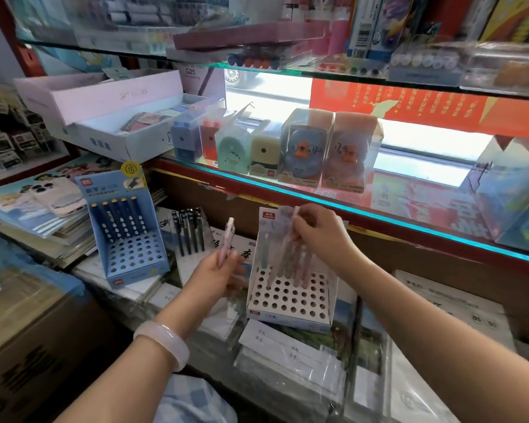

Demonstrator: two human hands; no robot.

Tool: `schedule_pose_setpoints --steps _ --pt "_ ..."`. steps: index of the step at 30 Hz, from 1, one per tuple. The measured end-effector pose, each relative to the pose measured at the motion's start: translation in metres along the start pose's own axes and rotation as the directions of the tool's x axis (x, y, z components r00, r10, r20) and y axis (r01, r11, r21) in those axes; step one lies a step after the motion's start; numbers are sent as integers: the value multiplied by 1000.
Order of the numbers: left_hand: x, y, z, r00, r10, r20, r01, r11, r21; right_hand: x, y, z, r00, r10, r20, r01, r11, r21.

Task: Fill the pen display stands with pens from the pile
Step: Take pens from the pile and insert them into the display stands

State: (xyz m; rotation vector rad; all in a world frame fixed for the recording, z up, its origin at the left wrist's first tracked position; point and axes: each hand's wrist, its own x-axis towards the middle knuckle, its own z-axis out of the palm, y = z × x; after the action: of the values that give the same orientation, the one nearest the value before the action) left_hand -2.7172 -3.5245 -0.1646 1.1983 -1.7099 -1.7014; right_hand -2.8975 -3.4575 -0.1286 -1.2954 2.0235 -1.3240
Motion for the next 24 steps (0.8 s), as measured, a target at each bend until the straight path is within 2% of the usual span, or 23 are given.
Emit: schedule_pose_setpoints --steps 2,4,7,16,19,24 --pt "-2 0 0 1000 0 -8 0 1000 28 -2 12 -9 995 -76 -70 64 986 -155" --pt "-3 0 -1 1000 4 -12 -4 1000 30 -8 26 -14 989 -102 -107 68 958 -279" --pt "-4 -2 -1 1000 12 -3 -12 999 30 -16 47 -10 989 -107 -100 61 922 -382" --pt "-3 -5 -2 1000 13 -4 -13 999 30 -25 59 7 990 -137 -42 93 841 -533" --pt "-3 -5 -2 1000 15 -4 -15 1000 18 -28 62 10 988 -143 -59 92 848 -522" --pt "-4 -5 -1 1000 16 3 -16 1000 16 -32 66 16 996 -81 -40 46 835 -549"
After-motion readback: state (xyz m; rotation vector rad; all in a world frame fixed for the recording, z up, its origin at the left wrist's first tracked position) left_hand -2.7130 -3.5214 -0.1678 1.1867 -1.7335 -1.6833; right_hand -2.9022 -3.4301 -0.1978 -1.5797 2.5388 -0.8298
